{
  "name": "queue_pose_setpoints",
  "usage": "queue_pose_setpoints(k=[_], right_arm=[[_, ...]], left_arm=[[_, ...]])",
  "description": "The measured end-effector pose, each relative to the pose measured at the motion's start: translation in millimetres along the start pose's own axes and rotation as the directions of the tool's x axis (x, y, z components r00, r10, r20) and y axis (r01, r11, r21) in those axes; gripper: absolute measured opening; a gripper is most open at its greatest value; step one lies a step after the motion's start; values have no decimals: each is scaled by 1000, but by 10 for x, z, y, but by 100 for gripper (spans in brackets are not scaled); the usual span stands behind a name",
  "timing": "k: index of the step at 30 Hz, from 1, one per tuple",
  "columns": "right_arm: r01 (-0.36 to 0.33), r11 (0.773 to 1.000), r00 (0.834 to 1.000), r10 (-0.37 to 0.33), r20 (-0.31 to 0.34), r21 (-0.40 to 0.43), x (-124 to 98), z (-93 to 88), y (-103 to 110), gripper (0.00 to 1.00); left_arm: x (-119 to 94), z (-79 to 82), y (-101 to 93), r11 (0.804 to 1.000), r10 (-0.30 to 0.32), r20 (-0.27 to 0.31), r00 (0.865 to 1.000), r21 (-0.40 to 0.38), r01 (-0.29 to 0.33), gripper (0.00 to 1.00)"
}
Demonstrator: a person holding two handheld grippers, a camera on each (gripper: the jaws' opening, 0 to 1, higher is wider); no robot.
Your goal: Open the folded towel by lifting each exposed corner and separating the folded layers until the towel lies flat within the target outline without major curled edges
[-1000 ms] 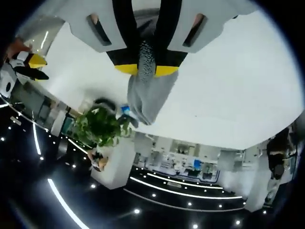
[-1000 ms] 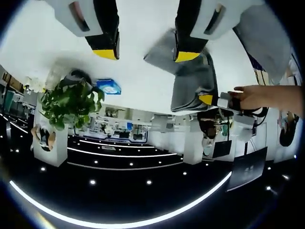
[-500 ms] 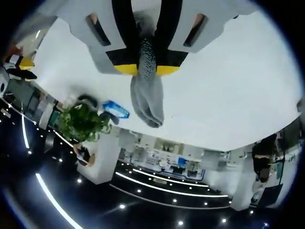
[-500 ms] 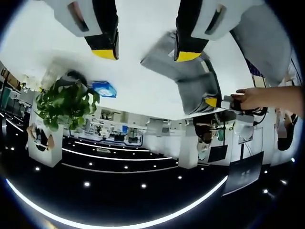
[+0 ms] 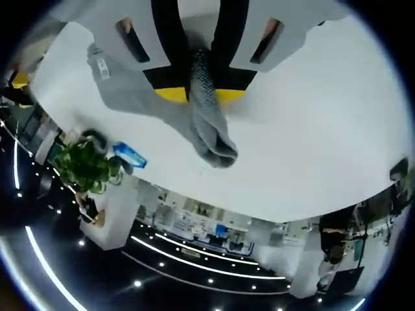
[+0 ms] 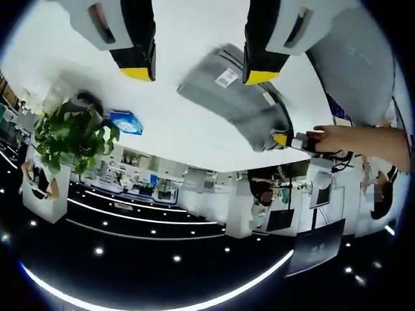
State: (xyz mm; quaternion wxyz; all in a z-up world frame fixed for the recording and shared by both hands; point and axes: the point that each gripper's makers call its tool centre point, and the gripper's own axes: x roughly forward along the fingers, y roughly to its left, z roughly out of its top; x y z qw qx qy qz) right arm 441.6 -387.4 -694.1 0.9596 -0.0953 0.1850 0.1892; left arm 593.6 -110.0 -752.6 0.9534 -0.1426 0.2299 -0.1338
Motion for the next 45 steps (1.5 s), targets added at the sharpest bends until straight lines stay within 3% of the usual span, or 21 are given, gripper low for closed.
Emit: queue_pose_setpoints(k=[3, 7, 19, 25, 28, 30, 36, 40, 42, 44, 45], right_arm=[[-90, 996, 995, 90, -41, 0, 135, -71, 146, 57], [-104, 989, 992, 97, -77, -103, 242, -133, 145, 56], [-175, 954, 978, 140, -155, -242, 469, -180, -47, 54], [-232, 953, 964, 198, -179, -195, 805, -114, -125, 52], [-239, 959, 961, 212, -175, -150, 994, -84, -137, 52], [-252, 963, 956, 232, -178, -97, 1132, -78, -107, 48], [-251, 965, 949, 230, -214, -79, 1528, -162, -90, 40], [-252, 964, 941, 226, -253, -79, 1719, -272, -65, 39], [-244, 967, 939, 218, -267, -68, 1797, -311, -84, 38], [-240, 970, 936, 224, -271, -26, 1845, -340, -84, 37], [-232, 973, 934, 222, -280, -1, 1870, -382, -94, 37]], left_arm=[[-9, -25, 37, 1000, 16, -10, 1000, 3, -16, 10], [-54, -52, 130, 998, 56, -20, 998, -11, -56, 11], [-173, -118, 468, 978, 190, -40, 981, -77, -192, 11], [-257, -27, 594, 964, 256, 4, 967, -79, -255, 11], [-268, 9, 596, 963, 259, 24, 966, -80, -256, 11], [-231, -38, 536, 970, 223, 2, 975, -106, -221, 11], [-152, -189, 461, 977, 188, -76, 979, -90, -195, 11], [-131, -326, 475, 977, 199, -140, 970, -46, -207, 11], [-118, -351, 462, 978, 189, -146, 971, -59, -200, 11], [-106, -375, 452, 979, 184, -157, 970, -63, -196, 11], [-108, -428, 482, 977, 201, -183, 962, -34, -211, 11]])
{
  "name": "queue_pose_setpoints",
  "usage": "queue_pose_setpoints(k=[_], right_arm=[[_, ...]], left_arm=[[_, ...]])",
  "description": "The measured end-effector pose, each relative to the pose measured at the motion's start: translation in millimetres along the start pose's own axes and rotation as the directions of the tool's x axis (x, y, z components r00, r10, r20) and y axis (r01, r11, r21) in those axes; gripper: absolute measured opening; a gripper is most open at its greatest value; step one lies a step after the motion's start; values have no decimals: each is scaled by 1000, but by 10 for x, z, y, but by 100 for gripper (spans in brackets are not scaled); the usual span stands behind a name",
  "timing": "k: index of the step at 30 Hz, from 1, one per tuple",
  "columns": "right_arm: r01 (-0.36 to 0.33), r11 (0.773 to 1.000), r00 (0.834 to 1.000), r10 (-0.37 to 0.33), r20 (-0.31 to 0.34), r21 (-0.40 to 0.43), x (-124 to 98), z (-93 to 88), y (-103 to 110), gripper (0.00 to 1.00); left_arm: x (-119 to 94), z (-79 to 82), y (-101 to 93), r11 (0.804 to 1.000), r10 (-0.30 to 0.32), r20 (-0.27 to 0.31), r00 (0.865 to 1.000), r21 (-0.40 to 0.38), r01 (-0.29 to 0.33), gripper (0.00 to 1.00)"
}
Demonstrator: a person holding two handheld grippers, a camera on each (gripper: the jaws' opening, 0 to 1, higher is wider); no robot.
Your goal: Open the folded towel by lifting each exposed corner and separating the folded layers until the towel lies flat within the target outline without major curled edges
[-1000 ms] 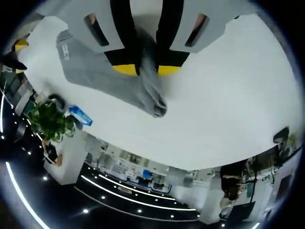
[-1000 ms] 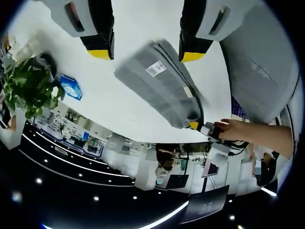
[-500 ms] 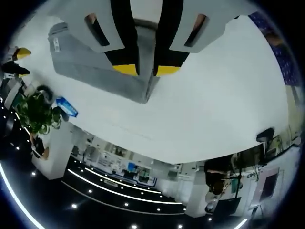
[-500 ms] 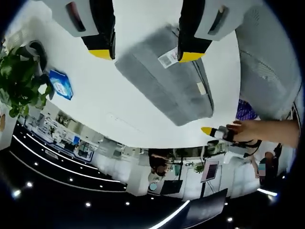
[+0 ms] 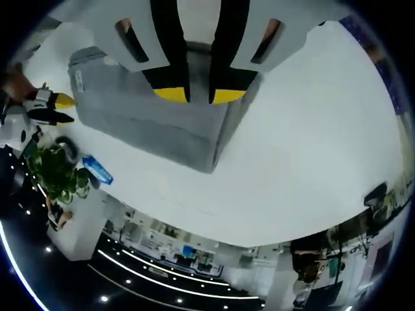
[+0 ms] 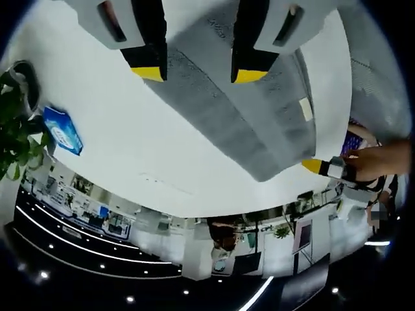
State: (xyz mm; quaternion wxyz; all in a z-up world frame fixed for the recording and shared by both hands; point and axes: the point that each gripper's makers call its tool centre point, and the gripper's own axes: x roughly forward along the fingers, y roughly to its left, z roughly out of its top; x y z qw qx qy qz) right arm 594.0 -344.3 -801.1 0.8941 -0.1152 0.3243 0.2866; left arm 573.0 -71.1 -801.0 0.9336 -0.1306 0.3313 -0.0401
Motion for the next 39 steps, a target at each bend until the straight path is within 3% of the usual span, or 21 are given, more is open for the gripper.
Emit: queue_pose_setpoints(k=[3, 4, 5, 6, 9, 12, 13, 15, 18, 21, 23, 28, 35, 39], right_arm=[[-12, 999, 999, 14, -49, 32, 72, -149, 16, 36], [-11, 1000, 995, 14, -101, 28, 73, -270, 33, 35], [-13, 1000, 995, 14, -103, 17, 89, -302, 46, 33], [-5, 1000, 998, 7, -64, 19, 91, -276, 52, 33], [-2, 998, 998, 6, -65, 56, 79, -276, 46, 32], [2, 998, 998, 3, -69, 70, 85, -280, 45, 31], [4, 997, 998, 1, -69, 75, 86, -282, 45, 31], [11, 996, 998, -5, -67, 88, 87, -284, 42, 30], [18, 997, 998, -12, -65, 81, 86, -296, 57, 29], [23, 997, 998, -18, -65, 78, 76, -310, 73, 28], [21, 997, 997, -15, -79, 72, 53, -322, 103, 26], [10, 998, 993, -2, -122, 64, -14, -386, 151, 25], [-2, 998, 987, 14, -159, 69, -145, -507, 204, 23], [-5, 998, 987, 14, -162, 57, -195, -552, 238, 22]], left_arm=[[79, -122, 73, 999, 20, -60, 998, 29, -18, 11], [99, -158, 83, 999, 22, -71, 997, 26, -20, 11], [104, -158, 80, 999, 21, -66, 998, 25, -19, 11], [98, -144, 76, 999, 20, -58, 998, 27, -18, 11], [136, -166, 94, 998, 24, -63, 998, 60, -20, 10], [163, -178, 99, 977, 44, -61, 997, 211, -30, 8], [182, -177, 71, 957, 51, -58, 997, 290, -32, 7], [184, -175, 38, 940, 69, -45, 997, 337, -50, 6], [185, -179, 34, 949, 53, -41, 998, 312, -37, 5], [196, -180, 51, 980, 11, -40, 999, 200, -3, 4], [213, -169, 55, 974, 5, -46, 999, 224, 5, 4], [288, -131, -32, 934, 18, -68, 997, 357, 8, 4], [434, -46, -122, 920, 14, -111, 994, 392, 31, 4], [517, -4, -187, 885, 31, -147, 989, 464, 41, 3]])
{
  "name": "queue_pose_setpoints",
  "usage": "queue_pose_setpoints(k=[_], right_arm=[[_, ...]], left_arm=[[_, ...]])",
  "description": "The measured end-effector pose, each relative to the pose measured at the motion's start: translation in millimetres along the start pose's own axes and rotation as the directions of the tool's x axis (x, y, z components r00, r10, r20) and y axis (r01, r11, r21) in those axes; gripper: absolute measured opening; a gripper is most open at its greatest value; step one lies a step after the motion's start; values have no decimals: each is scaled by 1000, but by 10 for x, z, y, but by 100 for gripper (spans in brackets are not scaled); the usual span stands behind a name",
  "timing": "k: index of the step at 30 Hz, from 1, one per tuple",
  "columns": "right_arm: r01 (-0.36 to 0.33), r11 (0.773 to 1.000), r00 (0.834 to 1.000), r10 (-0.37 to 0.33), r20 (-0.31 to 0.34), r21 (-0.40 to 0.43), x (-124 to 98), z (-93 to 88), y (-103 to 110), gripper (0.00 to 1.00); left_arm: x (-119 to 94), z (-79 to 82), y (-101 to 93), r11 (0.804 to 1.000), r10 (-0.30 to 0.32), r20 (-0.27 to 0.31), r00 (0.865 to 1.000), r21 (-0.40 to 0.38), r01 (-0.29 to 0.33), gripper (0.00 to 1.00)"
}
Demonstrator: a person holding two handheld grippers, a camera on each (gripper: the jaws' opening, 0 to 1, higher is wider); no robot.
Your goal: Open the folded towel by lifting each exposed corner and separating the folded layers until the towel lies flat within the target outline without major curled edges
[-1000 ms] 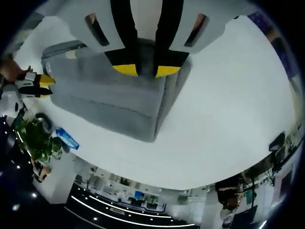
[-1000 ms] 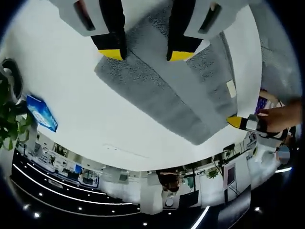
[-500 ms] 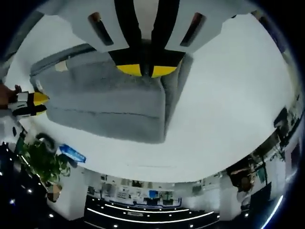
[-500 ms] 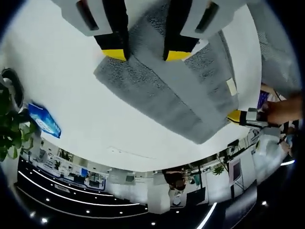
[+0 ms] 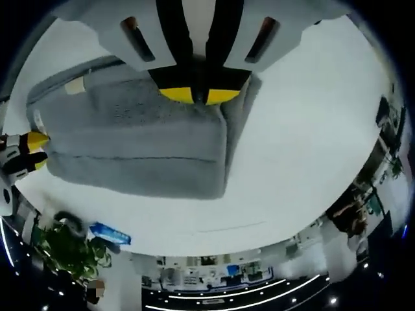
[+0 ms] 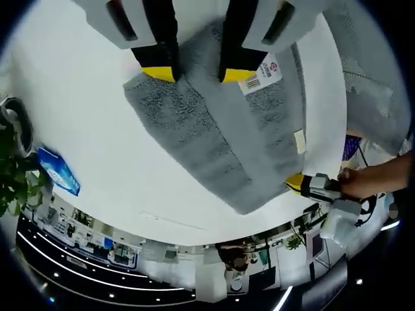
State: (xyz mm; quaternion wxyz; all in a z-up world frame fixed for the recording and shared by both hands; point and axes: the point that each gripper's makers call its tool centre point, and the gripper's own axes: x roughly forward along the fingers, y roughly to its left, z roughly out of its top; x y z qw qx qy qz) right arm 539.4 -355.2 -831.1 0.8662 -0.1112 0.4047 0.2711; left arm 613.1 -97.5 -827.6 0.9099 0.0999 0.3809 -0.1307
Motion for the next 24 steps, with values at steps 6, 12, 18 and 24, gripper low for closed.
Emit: queue_pose_setpoints(k=[6, 12, 18, 24], right_arm=[[-5, 1000, 1000, 5, 6, 3, -42, -64, 28, 22], [-2, 1000, 1000, 2, 9, -2, -80, -106, 65, 22], [-11, 1000, 1000, 11, -9, -4, -118, -150, 102, 22], [-20, 1000, 1000, 20, -24, 5, -158, -196, 154, 22]], left_arm=[[100, 100, -11, 1000, -11, -17, 1000, 23, 11, 3], [186, 192, -51, 998, -18, -24, 1000, 67, 20, 3], [284, 310, -87, 989, -25, -32, 999, 142, 29, 3], [416, 450, -144, 978, -25, -44, 999, 206, 33, 2]])
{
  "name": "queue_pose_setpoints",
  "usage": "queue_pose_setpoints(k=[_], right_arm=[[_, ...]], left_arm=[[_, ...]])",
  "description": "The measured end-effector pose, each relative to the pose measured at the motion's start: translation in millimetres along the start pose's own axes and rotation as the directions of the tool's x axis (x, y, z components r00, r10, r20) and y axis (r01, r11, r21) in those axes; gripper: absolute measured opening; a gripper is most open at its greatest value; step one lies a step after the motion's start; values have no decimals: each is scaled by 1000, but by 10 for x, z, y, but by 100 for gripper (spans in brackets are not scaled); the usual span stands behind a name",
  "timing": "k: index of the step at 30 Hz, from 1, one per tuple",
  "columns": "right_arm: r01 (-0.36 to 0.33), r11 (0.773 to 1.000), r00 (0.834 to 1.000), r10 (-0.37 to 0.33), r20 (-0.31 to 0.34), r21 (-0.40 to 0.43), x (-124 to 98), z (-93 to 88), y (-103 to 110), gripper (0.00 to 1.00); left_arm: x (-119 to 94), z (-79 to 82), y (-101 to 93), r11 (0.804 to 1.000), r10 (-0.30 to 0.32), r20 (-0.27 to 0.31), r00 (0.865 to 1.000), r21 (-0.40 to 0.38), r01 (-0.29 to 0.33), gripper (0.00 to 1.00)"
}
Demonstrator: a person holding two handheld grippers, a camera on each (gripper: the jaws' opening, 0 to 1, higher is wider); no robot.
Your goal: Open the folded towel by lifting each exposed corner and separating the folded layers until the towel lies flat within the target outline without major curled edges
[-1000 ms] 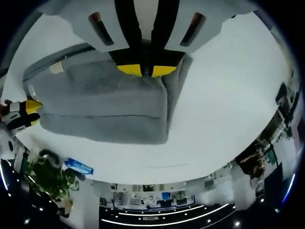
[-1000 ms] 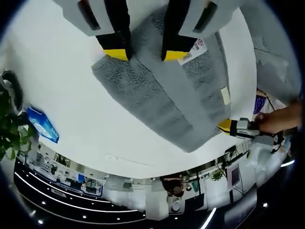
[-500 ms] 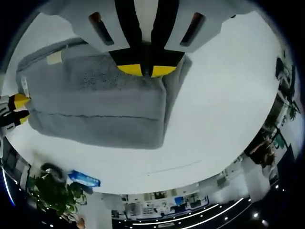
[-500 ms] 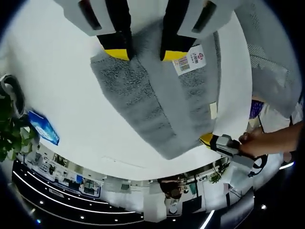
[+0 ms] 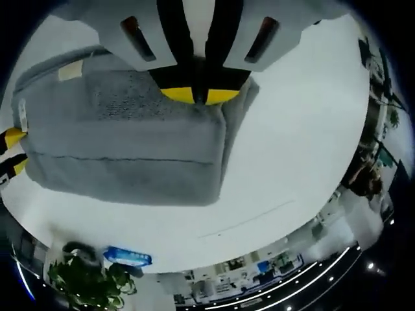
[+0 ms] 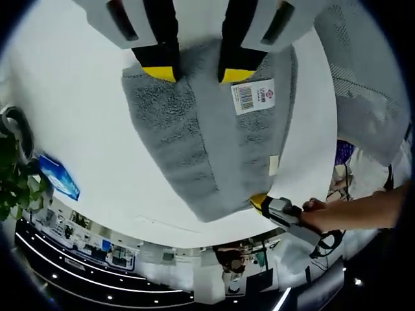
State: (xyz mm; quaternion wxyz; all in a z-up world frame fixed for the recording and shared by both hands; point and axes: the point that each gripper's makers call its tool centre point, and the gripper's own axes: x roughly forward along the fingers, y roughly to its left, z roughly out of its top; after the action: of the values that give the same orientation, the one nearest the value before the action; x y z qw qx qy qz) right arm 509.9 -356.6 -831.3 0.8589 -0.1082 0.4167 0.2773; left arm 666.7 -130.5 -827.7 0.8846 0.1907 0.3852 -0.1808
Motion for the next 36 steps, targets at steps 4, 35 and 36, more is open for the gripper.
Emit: queue_pose_setpoints(k=[4, 35, 36], right_arm=[[-4, 1000, 1000, 4, -4, -5, -23, -38, 46, 22], [-31, 999, 997, 28, -68, -43, -111, -191, 450, 23], [-32, 998, 997, 28, -72, -57, -114, -199, 469, 23]], left_arm=[[84, 99, -3, 1000, -14, 3, 1000, -3, 14, 2], [611, 857, -373, 976, -72, 1, 997, 207, 70, 1], [632, 884, -386, 975, -77, 6, 997, 209, 74, 1]])
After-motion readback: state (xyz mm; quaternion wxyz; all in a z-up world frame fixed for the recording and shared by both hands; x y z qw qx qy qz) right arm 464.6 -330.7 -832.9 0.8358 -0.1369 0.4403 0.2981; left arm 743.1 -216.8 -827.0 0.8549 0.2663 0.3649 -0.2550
